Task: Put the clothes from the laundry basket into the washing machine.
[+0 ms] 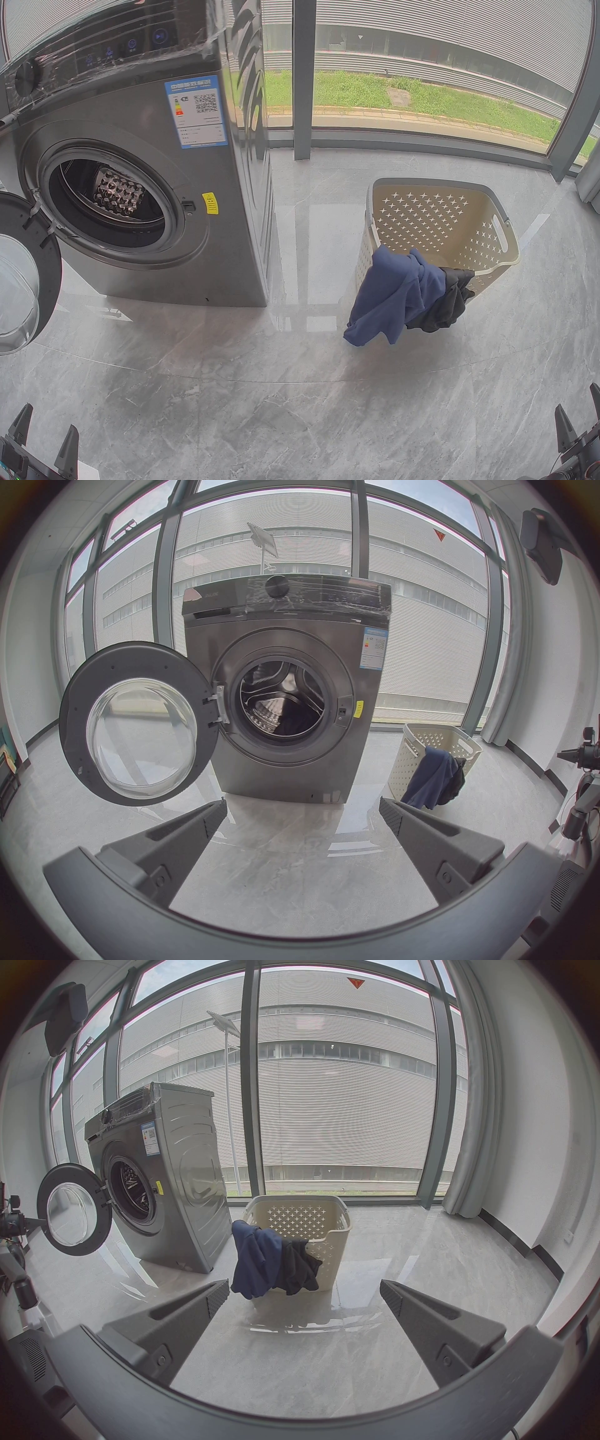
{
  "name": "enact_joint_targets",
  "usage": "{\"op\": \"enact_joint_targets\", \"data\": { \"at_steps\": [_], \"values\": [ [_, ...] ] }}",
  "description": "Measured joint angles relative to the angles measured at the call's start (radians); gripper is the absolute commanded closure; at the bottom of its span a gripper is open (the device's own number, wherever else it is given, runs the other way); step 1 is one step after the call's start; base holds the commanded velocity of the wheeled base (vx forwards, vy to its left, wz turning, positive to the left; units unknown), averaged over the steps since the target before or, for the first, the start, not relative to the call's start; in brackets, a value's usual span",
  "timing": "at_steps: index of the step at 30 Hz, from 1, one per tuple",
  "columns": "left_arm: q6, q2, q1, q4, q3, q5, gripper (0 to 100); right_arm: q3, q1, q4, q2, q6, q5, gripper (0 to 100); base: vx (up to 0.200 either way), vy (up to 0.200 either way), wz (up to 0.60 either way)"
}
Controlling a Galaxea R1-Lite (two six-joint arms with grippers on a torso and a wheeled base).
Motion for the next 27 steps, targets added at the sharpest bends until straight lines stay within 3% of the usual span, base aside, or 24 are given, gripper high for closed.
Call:
{"op": "enact_joint_targets", "data": {
  "at_steps": [2,14,27],
  "values": [
    [-0.001,0.0,0.0,0.0,0.0,0.0,0,0.0,0.0,0.0,0.0,0.0,0.0,0,0.0,0.0,0.0],
    [-0.001,0.0,-0.001,0.0,0.0,-0.001,0,0.0,0.0,0.0,0.0,0.0,0.0,0,0.0,-0.2,0.0],
    [0.003,0.0,0.0,0.0,0.0,-0.001,0,0.0,0.0,0.0,0.0,0.0,0.0,0,0.015,0.0,0.0]
  ]
}}
